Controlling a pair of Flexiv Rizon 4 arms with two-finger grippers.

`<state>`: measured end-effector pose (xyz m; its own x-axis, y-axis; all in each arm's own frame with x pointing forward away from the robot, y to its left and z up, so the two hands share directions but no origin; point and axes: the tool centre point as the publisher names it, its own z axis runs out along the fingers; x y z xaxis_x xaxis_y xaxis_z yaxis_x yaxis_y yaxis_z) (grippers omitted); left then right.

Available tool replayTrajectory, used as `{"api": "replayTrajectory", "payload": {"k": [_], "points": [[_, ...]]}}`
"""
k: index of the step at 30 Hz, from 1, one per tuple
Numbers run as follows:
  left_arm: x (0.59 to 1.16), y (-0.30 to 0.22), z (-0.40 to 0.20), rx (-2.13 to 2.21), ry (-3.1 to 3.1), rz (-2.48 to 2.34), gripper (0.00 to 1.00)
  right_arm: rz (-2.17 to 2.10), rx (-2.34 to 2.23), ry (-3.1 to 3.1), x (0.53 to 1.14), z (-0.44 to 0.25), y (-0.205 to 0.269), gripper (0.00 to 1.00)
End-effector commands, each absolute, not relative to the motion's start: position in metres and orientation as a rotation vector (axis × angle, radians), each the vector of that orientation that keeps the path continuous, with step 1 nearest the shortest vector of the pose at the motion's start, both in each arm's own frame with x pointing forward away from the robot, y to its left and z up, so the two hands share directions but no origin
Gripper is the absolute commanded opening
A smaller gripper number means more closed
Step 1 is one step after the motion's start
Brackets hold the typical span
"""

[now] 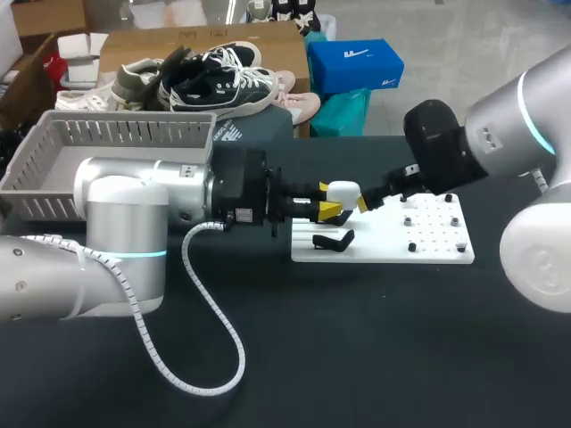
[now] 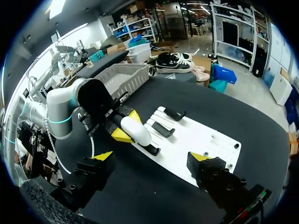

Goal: Pick up each earbud case from the left stands, insert the matching earbuds, close the lid, and place the case in the box.

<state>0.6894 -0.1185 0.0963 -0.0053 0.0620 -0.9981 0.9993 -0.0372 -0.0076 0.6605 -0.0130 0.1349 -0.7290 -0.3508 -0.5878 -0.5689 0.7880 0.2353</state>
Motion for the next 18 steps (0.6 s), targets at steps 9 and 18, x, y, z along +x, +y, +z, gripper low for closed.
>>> {"api": "replayTrajectory", "payload": {"k": [9,18], "points": [[0.687,-0.118,0.096,1.275,1.243,-1.207,0.00,0.547,-0.694,2.472,0.674,0.125,0.004,1.00],[0.687,-0.118,0.096,1.275,1.243,-1.207,0.00,0.531,-0.693,2.485,0.679,0.120,0.007,1.00]]}}
